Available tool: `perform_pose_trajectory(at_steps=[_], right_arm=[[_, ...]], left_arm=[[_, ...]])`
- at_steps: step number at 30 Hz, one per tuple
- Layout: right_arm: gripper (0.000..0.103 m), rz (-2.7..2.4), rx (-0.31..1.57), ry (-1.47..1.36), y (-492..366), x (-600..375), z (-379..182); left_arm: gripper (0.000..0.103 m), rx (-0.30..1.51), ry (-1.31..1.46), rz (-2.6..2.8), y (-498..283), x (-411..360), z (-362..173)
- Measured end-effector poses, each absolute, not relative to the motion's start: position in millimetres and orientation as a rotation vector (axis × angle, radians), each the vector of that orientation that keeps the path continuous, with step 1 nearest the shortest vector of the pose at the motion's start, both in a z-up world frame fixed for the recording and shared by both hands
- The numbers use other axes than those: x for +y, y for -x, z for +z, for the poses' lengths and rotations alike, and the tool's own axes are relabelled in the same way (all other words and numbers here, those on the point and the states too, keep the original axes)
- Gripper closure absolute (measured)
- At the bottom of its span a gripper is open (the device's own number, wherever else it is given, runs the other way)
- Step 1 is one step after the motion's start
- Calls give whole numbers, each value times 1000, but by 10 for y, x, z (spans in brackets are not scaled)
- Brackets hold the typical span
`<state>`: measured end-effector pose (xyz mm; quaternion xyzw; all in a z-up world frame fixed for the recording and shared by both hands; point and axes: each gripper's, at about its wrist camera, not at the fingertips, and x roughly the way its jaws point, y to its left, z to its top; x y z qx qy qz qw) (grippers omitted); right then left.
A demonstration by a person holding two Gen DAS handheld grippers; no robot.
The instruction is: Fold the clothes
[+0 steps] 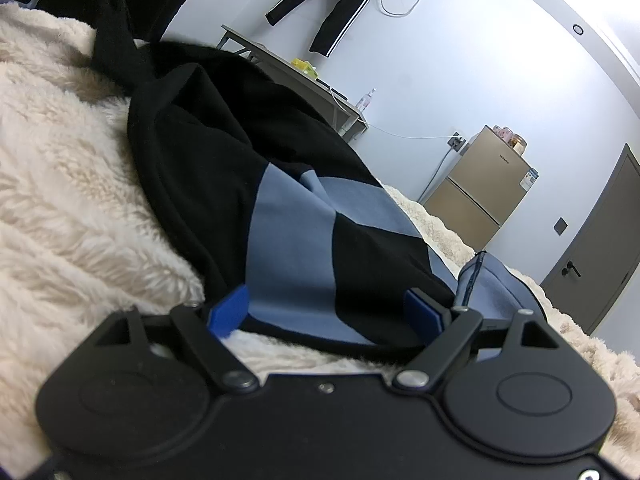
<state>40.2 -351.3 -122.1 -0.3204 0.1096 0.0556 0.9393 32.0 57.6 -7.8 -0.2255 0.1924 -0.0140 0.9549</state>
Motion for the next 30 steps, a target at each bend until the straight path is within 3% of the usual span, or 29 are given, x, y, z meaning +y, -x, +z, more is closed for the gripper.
perform_pose_trajectory(at_steps=[7, 9, 10, 11, 16, 20, 23, 26, 30], right_arm=[[19, 113, 225, 658, -407, -3502, -1223], [19, 112, 225, 660, -410, -3499, -1228], [19, 112, 225, 661, -411, -3497, -1230], [19, 111, 224, 662, -412, -3495, -1232], [19, 105, 248, 672, -421, -3464, -1191], [19, 154, 320, 581, -427, -3464, -873], [19, 234, 271, 467, -359, -3405, -495], [18, 316, 226, 436, -415, -3110, -192], [18, 446, 308, 446, -791, -2506, -37]], left_arm=[[94, 339, 723, 230, -114, 1184, -231], [71, 368, 767, 270, -131, 1253, -284], [49, 400, 790, 279, -168, 1266, -329], [45, 412, 797, 275, -176, 1270, -335], [37, 439, 762, 251, -199, 1196, -305], [37, 433, 733, 221, -183, 1110, -273], [37, 399, 742, 181, -143, 1085, -183], [37, 397, 751, 152, -156, 1057, -172], [37, 386, 768, 155, -139, 1079, -176]])
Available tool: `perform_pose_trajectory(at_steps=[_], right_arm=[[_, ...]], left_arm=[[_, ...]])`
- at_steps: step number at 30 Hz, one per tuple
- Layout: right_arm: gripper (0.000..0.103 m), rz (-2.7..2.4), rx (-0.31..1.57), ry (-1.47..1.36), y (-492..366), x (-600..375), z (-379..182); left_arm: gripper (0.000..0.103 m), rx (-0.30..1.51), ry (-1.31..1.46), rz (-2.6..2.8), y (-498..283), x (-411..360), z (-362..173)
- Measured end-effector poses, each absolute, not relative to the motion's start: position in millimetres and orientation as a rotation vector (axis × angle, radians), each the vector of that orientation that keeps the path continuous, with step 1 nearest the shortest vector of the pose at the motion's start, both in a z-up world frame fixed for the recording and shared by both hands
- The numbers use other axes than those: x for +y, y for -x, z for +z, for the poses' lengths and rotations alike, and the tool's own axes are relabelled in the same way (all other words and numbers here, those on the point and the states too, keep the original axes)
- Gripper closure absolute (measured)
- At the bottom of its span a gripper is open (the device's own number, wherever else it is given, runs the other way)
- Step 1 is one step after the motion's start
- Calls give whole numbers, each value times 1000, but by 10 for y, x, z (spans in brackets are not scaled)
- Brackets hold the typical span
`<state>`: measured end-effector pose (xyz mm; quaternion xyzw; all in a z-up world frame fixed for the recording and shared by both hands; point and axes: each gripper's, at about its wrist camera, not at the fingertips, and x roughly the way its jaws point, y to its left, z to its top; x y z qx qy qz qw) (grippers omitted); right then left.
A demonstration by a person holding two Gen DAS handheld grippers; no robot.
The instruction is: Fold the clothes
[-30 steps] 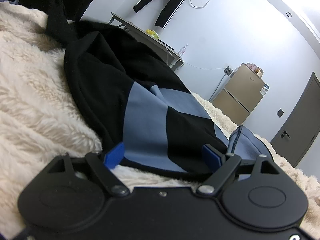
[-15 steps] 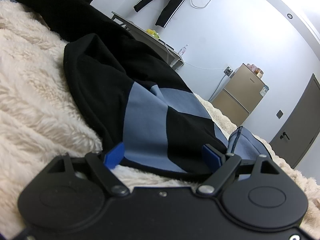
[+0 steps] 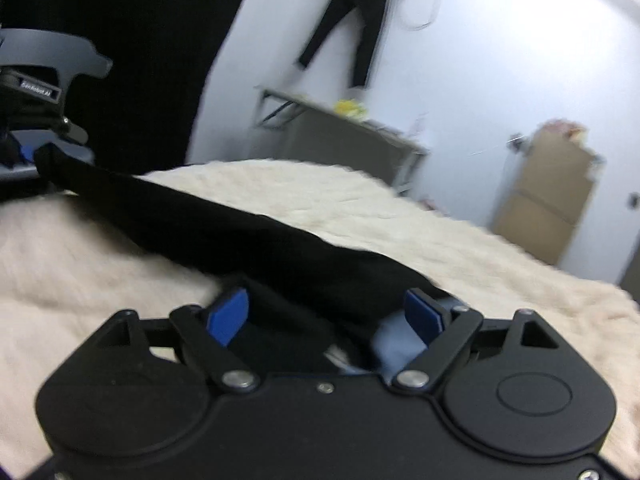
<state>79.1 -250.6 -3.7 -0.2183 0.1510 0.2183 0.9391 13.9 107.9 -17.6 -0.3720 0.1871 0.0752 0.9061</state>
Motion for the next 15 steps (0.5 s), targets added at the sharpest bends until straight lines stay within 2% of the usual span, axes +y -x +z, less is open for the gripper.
perform_pose_trajectory(at_steps=[2, 8, 15], right_arm=[[23, 529, 344, 500, -975, -2178, -12], [24, 767, 369, 707, -1339, -1387, 37], [23, 1000, 457, 790, -1344, -565, -118]], left_arm=[[37, 370, 786, 156, -103, 1105, -178], [31, 323, 802, 160, -32, 1129, -159], [31, 277, 763, 169, 21, 1089, -91]])
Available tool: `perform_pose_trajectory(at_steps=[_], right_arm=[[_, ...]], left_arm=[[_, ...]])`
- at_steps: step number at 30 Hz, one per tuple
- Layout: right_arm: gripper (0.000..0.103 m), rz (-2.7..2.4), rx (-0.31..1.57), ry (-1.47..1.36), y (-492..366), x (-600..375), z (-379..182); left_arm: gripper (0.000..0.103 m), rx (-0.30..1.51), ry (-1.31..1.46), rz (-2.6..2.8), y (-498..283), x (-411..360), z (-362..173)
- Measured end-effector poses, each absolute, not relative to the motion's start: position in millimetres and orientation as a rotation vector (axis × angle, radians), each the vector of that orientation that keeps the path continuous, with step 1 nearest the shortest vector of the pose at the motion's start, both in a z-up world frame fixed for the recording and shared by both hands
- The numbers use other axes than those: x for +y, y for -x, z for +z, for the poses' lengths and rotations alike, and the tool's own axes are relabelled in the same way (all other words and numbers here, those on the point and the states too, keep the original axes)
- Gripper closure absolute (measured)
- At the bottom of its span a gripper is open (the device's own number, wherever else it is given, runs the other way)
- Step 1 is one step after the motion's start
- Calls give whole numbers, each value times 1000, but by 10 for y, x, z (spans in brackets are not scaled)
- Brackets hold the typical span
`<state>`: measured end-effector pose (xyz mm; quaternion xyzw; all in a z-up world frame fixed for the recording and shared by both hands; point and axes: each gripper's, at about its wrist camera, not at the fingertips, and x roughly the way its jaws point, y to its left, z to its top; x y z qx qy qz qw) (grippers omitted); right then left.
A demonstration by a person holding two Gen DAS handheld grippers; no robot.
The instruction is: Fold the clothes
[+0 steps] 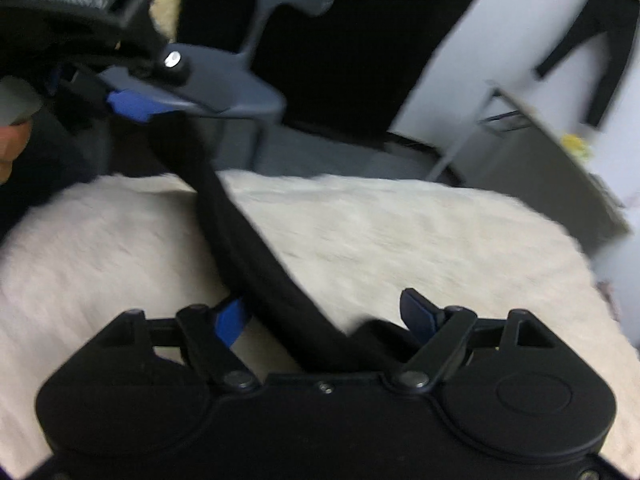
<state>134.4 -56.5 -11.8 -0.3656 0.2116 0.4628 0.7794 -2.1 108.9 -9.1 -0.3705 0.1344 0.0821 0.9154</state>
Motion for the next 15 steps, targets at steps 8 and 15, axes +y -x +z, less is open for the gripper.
perform_pose_trajectory(at_steps=[8, 15], right_arm=[[97, 1085, 619, 604, -1576, -358, -50], [97, 964, 377, 441, -1983, -593, 1047]], left_arm=[[31, 260, 784, 157, 101, 1124, -78], [31, 263, 791, 145, 83, 1129, -84]])
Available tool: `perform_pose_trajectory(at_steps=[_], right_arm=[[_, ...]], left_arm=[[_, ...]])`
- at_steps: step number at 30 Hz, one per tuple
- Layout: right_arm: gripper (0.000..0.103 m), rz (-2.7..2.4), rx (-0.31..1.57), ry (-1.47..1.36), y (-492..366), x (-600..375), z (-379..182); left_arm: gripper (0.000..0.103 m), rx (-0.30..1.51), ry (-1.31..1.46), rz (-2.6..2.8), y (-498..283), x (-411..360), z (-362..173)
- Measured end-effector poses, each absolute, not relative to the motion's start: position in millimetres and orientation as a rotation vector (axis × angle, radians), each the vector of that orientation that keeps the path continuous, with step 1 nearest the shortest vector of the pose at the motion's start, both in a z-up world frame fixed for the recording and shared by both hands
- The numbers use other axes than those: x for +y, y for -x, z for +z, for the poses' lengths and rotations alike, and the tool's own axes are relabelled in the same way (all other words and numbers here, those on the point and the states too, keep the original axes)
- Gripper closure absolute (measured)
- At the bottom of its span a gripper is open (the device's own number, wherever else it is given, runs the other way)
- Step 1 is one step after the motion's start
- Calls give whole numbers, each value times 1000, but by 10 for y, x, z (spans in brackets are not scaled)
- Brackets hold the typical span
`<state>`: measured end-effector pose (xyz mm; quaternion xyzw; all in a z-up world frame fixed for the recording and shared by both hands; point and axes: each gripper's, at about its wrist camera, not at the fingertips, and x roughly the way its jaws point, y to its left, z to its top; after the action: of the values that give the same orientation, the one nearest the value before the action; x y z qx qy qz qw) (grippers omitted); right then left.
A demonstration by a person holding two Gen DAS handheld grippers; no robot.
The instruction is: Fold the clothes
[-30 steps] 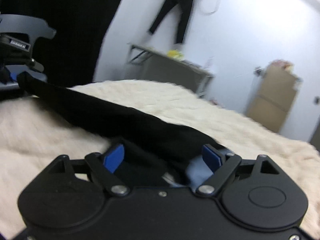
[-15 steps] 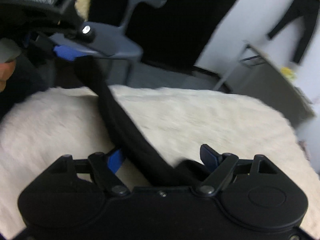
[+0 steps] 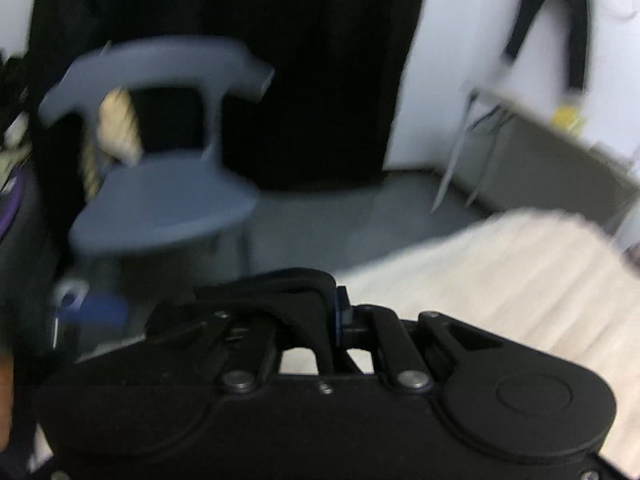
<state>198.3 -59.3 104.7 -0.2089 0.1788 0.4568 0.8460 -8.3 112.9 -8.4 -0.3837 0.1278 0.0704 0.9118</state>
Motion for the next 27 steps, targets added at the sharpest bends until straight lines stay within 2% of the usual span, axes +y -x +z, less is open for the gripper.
perform_pose_trajectory(at_steps=[5, 6, 7, 8, 9, 10, 12, 20, 27], right_arm=[[95, 855, 339, 476, -2561, -510, 1488], [89, 848, 359, 486, -2665, -468, 1466], [62, 841, 446, 506, -2825, -402, 1400], [46, 833, 549, 530, -2976, -345, 1335], [39, 817, 627, 563, -3066, -321, 1238], [41, 781, 675, 612, -3115, -319, 1123], [41, 724, 654, 659, -3058, -394, 1040], [35, 762, 634, 624, -2378, -1100, 766], [35, 808, 687, 521, -1639, -1243, 77]], left_arm=[[31, 265, 780, 141, 88, 1117, -74], [31, 263, 782, 140, 89, 1119, -76], [31, 263, 786, 141, 83, 1127, -79], [31, 269, 789, 140, 70, 1132, -85], [31, 273, 789, 139, 63, 1129, -86], [31, 280, 784, 138, 54, 1122, -87], [31, 288, 775, 136, 43, 1106, -86], [31, 302, 799, 131, 0, 1124, -124], [31, 303, 815, 119, -16, 1151, -142]])
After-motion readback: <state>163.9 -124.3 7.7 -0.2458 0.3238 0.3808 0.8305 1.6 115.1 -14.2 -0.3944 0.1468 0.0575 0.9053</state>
